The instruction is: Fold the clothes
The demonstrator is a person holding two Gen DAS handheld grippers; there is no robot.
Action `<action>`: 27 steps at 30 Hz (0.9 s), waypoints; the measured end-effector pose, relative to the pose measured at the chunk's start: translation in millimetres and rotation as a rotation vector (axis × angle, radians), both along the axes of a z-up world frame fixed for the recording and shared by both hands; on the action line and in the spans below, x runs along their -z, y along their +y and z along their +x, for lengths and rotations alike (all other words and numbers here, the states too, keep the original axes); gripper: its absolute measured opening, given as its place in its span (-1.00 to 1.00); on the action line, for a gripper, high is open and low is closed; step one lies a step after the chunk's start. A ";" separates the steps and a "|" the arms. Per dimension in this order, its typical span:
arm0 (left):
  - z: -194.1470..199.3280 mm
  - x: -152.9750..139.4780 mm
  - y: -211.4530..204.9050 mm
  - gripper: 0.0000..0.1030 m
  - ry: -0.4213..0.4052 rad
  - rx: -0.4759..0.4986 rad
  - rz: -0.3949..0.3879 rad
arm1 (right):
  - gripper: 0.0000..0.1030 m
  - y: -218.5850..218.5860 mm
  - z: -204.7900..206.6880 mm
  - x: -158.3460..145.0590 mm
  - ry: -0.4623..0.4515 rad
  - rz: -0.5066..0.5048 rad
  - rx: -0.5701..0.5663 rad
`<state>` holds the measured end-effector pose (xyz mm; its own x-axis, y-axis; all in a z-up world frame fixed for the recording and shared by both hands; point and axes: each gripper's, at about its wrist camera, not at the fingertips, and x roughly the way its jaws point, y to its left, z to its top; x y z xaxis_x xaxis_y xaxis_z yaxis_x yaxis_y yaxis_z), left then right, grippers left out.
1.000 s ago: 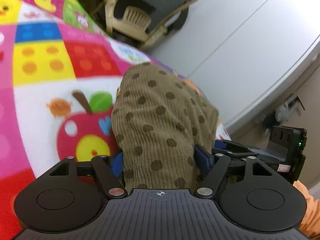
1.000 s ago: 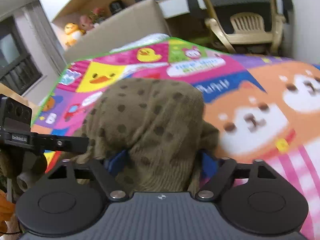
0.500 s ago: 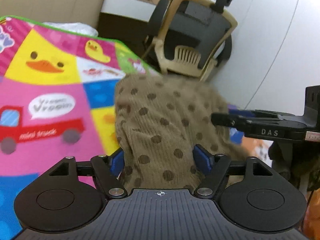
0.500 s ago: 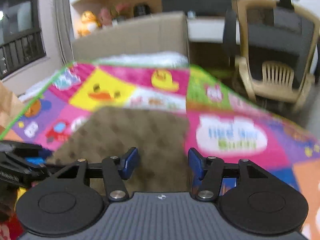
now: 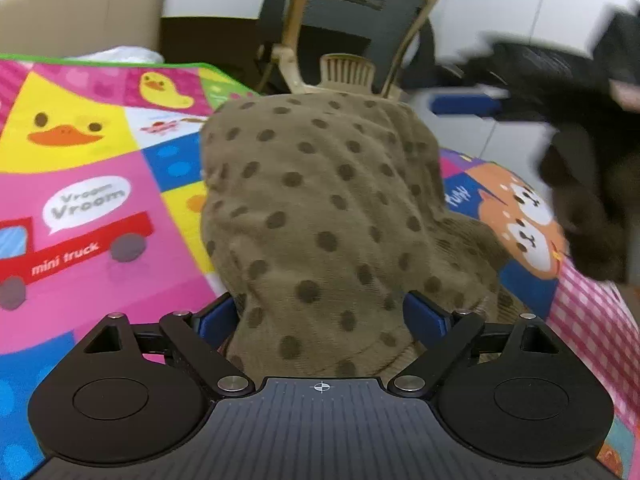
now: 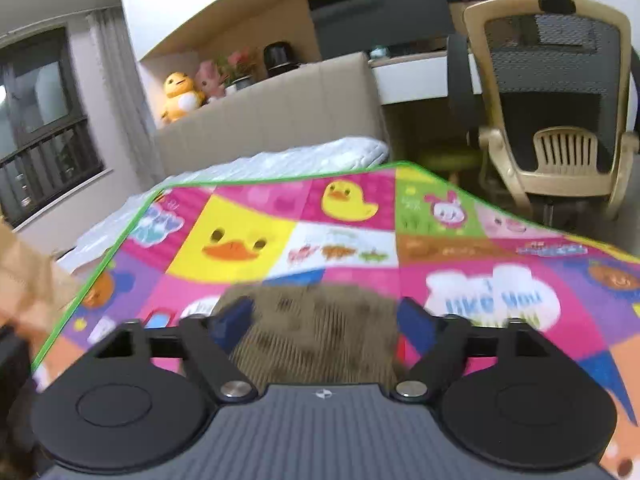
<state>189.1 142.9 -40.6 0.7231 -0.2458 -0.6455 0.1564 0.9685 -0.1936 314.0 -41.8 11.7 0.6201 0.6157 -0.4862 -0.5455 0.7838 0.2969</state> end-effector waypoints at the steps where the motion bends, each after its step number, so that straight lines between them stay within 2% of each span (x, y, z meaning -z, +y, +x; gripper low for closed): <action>1: -1.6 -1.9 1.0 0.80 -0.004 0.000 -0.004 | 0.85 3.8 9.3 5.7 0.030 0.002 0.011; 3: -4.8 -5.9 3.4 0.77 -0.012 0.000 -0.014 | 0.87 8.0 27.6 20.9 0.117 0.026 0.030; 5: -10.6 -17.0 14.0 0.78 -0.040 -0.013 -0.065 | 0.87 -0.3 35.0 41.3 0.232 0.129 0.015; 6: -13.2 -25.1 21.8 0.79 -0.070 -0.022 -0.103 | 0.85 -3.9 34.4 48.2 0.261 0.174 -0.006; 9: -12.7 -45.0 42.0 0.78 -0.155 -0.081 -0.191 | 0.72 -0.5 21.8 47.1 0.240 0.182 -0.070; 10: -11.0 -50.3 47.9 0.76 -0.179 -0.104 -0.218 | 0.59 1.4 17.4 45.8 0.230 0.178 -0.090; 11: -4.5 -46.9 48.9 0.71 -0.163 -0.113 -0.250 | 0.41 3.3 13.1 44.4 0.220 0.174 -0.109; 13: 8.4 -40.2 50.9 0.53 -0.130 -0.129 -0.313 | 0.19 5.6 9.4 40.9 0.222 0.180 -0.136; 14: 14.8 -36.8 51.9 0.37 -0.113 -0.138 -0.345 | 0.09 4.6 6.5 38.2 0.226 0.190 -0.148; 16: 27.5 -30.3 53.6 0.31 -0.081 -0.152 -0.406 | -0.01 0.1 0.6 34.0 0.227 0.210 -0.174; 20: 35.8 -30.5 36.4 0.32 -0.090 -0.079 -0.397 | -0.04 -23.2 -6.7 37.4 0.236 0.183 -0.137; 23: 37.4 -34.0 21.9 0.33 -0.099 -0.024 -0.367 | -0.04 -39.8 -5.1 47.0 0.248 0.095 -0.055; 27: 37.0 -30.4 -2.5 0.40 -0.101 0.021 -0.232 | -0.04 -56.1 -2.7 47.9 0.217 -0.001 0.081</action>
